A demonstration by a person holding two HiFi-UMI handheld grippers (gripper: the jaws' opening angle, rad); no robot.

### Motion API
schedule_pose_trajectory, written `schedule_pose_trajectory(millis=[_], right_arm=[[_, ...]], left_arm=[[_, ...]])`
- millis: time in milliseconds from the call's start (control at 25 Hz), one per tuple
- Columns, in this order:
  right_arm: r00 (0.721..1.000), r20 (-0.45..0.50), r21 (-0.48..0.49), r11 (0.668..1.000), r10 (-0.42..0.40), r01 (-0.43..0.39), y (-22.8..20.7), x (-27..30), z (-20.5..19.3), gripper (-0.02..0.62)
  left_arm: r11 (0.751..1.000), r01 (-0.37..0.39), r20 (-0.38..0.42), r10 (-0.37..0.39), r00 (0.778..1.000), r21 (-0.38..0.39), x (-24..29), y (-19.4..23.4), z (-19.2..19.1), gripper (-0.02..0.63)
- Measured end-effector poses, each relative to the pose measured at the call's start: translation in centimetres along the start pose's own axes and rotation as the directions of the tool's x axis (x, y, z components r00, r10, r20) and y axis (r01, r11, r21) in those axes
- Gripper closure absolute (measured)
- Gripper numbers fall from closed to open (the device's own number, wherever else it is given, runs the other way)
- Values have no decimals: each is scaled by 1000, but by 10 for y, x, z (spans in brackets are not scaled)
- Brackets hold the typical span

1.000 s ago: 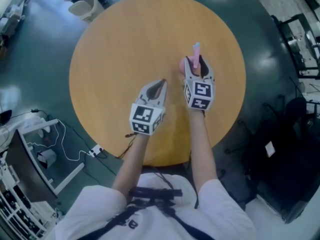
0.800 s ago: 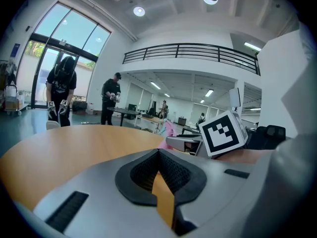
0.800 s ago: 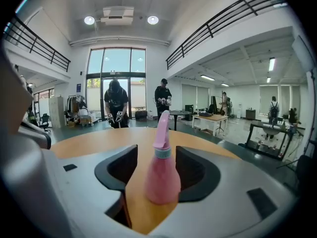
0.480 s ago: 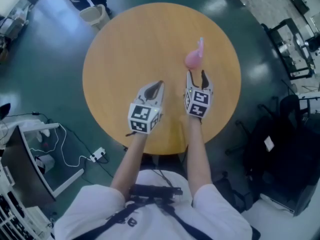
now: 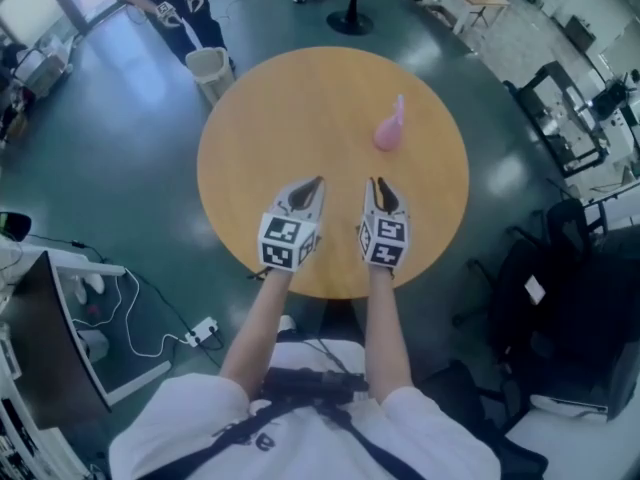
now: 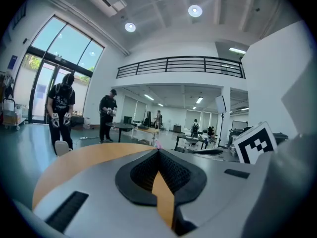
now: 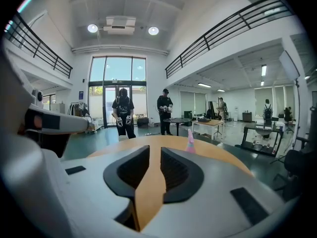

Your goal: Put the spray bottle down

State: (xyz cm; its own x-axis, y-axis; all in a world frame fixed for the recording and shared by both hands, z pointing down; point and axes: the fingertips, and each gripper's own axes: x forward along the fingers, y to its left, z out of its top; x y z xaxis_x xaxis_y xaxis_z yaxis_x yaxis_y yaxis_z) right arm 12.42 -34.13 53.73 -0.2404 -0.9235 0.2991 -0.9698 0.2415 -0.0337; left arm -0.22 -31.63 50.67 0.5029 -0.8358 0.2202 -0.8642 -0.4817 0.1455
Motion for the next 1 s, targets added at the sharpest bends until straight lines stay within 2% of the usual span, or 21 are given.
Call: schedule_pose_trajectory(millis=[200, 400, 680, 800, 1000], right_arm=[[999, 42, 20, 1000, 1, -2, 27, -28, 20, 533], [994, 104, -10, 1000, 30, -29, 59, -51, 49, 569], [972, 212, -26, 994, 105, -102, 108, -79, 97, 572], [964, 243, -4, 994, 109, -111, 116, -89, 109, 572], [952, 296, -8, 997, 73, -74, 109, -105, 130, 574]], left_arm=[[999, 22, 60, -24, 998, 42, -18, -6, 24, 595], [997, 36, 122, -44, 992, 71, -42, -13, 47, 595], [996, 8, 191, -24, 981, 84, -67, 0, 69, 595], [996, 5, 193, -22, 981, 88, -75, 2, 67, 595], [995, -6, 223, -16, 975, 98, -87, 6, 81, 595]])
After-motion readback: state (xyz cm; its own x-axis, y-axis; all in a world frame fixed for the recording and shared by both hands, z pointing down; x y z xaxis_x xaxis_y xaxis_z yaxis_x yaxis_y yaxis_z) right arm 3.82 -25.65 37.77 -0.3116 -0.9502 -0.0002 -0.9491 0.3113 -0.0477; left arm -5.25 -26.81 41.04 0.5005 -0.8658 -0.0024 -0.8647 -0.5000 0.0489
